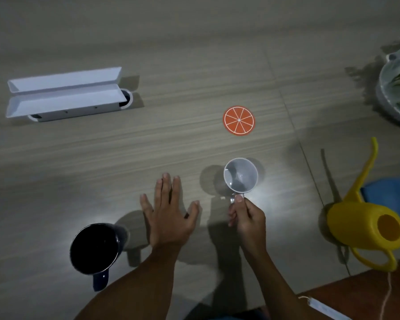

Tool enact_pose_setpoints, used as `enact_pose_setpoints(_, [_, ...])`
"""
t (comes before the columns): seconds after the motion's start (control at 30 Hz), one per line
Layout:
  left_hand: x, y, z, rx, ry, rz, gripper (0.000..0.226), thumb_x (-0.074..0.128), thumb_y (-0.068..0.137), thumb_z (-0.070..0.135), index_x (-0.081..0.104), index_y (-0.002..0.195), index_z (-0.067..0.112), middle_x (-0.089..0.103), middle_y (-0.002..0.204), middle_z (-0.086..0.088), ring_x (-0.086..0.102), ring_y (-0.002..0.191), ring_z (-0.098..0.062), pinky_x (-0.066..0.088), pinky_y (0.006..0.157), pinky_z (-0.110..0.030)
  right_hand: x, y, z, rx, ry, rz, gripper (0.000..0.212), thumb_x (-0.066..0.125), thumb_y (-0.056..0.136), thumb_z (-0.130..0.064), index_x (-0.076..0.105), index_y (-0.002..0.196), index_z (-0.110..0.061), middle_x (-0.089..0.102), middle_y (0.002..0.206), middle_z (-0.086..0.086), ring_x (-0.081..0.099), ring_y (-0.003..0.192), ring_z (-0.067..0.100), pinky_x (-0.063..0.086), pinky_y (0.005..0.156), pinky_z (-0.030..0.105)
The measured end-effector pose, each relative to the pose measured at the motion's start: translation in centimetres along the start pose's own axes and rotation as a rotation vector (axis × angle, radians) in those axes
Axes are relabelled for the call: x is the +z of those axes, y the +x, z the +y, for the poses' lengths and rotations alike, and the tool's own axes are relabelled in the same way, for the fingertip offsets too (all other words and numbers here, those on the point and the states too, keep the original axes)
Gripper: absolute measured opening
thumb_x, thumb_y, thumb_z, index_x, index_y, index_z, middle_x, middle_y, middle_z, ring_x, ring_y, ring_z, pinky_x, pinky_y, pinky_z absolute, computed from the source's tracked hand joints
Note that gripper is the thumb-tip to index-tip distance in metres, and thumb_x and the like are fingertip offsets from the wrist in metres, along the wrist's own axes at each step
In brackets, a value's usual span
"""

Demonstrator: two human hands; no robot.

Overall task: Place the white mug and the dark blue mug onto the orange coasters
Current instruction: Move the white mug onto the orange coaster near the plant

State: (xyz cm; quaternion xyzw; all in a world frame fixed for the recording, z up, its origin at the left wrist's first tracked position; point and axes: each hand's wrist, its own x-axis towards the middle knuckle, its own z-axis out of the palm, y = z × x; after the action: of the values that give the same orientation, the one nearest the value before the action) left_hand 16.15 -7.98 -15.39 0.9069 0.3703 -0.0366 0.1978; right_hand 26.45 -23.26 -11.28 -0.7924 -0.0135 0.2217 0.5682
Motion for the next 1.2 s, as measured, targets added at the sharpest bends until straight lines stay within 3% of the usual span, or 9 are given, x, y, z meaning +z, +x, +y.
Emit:
enact_pose_setpoints(0.17, [0.8,0.4,-0.5,-0.027,0.009,-0.013,0.082,0.029,0.093,0.07,0.002,0.161,0.032,-0.004,0.173,0.004,-0.008,0.158,-0.014,-0.003,0.124,-0.061,1.8,5.2,-3.0,-0.032,0.127,0.094,0.046,0.049,0.106,-0.025,0.055,0.064,-0.007,0.058,0.057,0.002,0.053,0.054,0.01,0.045,0.053,0.026])
enact_pose_setpoints(0.33, [1.4,0.4,-0.8,-0.039,0.044,-0.021,0.082,0.027,0.093,0.071,0.001,0.161,0.032,-0.002,0.173,0.004,-0.005,0.158,-0.016,-0.002,0.124,-0.06,3.0,11.9,-6.3,-0.074,0.163,0.164,0.046,0.052,0.101,-0.037,0.059,0.058,-0.022,0.057,0.055,-0.003,0.05,0.052,0.014,0.043,0.052,0.029])
enact_pose_setpoints(0.5, [1.4,0.4,-0.8,-0.031,0.029,-0.003,0.082,0.03,0.093,0.07,0.004,0.161,0.032,0.001,0.173,0.003,-0.002,0.159,-0.017,0.003,0.123,-0.063,2.8,16.7,-7.2,-0.077,0.174,0.207,0.048,0.052,0.101,-0.037,0.059,0.055,-0.023,0.059,0.053,-0.003,0.048,0.048,0.014,0.039,0.046,0.028])
enact_pose_setpoints(1.03, [1.8,0.4,-1.0,-0.034,0.055,0.024,0.082,0.026,0.092,0.072,0.009,0.161,0.031,0.005,0.173,0.003,0.004,0.159,-0.017,0.002,0.124,-0.062,2.8,17.6,-6.5,-0.063,0.097,0.199,0.049,0.051,0.099,-0.042,0.061,0.053,-0.028,0.06,0.052,-0.005,0.052,0.048,0.011,0.043,0.045,0.022])
enact_pose_setpoints(1.2, [1.7,0.4,-0.8,-0.037,0.048,0.033,0.082,0.034,0.092,0.069,0.011,0.161,0.031,0.009,0.172,0.002,0.005,0.159,-0.017,0.002,0.124,-0.062,2.8,17.6,-6.4,-0.071,0.076,0.202,0.05,0.051,0.1,-0.042,0.06,0.053,-0.027,0.06,0.053,-0.004,0.053,0.049,0.01,0.043,0.047,0.024])
